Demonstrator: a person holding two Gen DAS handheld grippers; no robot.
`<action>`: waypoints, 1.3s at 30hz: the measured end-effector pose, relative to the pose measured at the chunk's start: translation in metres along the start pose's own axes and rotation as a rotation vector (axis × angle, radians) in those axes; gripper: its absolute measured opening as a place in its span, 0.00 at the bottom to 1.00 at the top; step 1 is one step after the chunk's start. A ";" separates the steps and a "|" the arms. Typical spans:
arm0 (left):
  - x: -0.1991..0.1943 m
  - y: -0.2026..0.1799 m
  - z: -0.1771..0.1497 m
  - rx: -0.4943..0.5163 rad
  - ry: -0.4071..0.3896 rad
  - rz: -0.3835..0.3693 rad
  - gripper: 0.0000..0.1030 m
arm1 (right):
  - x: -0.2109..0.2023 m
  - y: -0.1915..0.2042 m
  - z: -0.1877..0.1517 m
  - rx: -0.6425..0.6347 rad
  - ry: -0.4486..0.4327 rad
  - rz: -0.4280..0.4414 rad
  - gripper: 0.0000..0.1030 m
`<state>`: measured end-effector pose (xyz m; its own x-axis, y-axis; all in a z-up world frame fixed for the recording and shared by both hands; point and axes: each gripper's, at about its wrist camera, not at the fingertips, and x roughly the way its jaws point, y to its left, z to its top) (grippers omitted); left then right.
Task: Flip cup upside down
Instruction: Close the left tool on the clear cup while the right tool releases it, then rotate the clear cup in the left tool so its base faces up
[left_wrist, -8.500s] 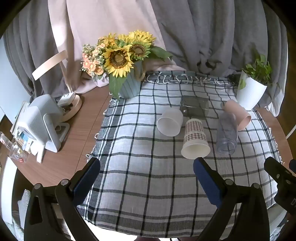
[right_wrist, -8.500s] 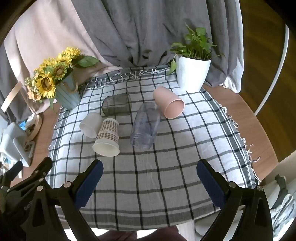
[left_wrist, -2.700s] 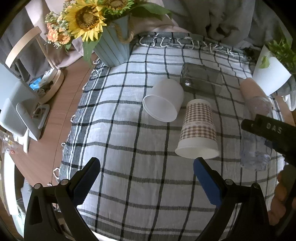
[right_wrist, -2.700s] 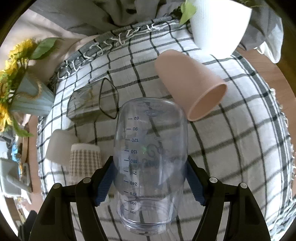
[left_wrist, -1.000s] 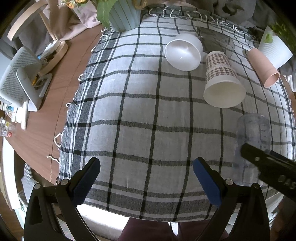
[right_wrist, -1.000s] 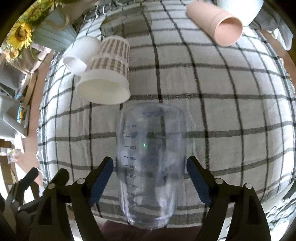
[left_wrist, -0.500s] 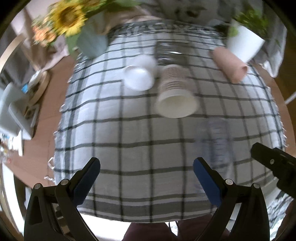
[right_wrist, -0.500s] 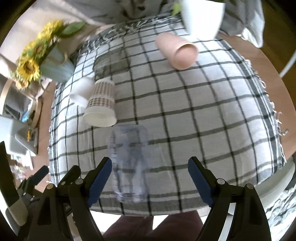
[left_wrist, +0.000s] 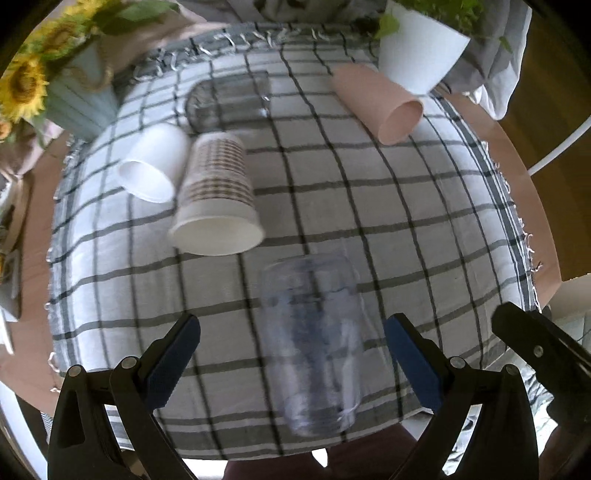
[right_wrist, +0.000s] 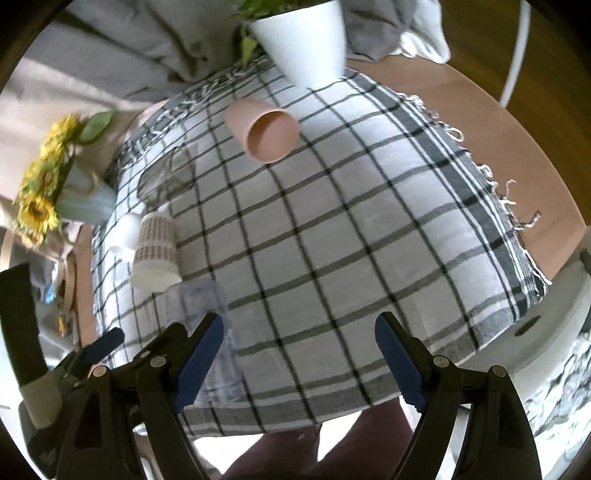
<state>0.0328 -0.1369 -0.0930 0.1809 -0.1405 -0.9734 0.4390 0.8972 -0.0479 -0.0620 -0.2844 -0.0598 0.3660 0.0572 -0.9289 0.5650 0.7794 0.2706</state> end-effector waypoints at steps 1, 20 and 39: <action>0.006 -0.002 0.003 -0.004 0.015 -0.005 1.00 | 0.001 -0.004 0.001 0.010 0.000 -0.006 0.82; 0.061 -0.010 0.023 -0.062 0.123 0.016 0.88 | 0.033 -0.030 0.004 0.049 0.094 -0.028 0.82; 0.033 -0.015 0.019 -0.072 0.034 -0.021 0.70 | 0.022 -0.031 0.010 0.029 0.053 -0.012 0.82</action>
<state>0.0486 -0.1627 -0.1203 0.1414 -0.1468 -0.9790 0.3774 0.9222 -0.0837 -0.0639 -0.3131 -0.0862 0.3202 0.0816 -0.9438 0.5904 0.7620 0.2661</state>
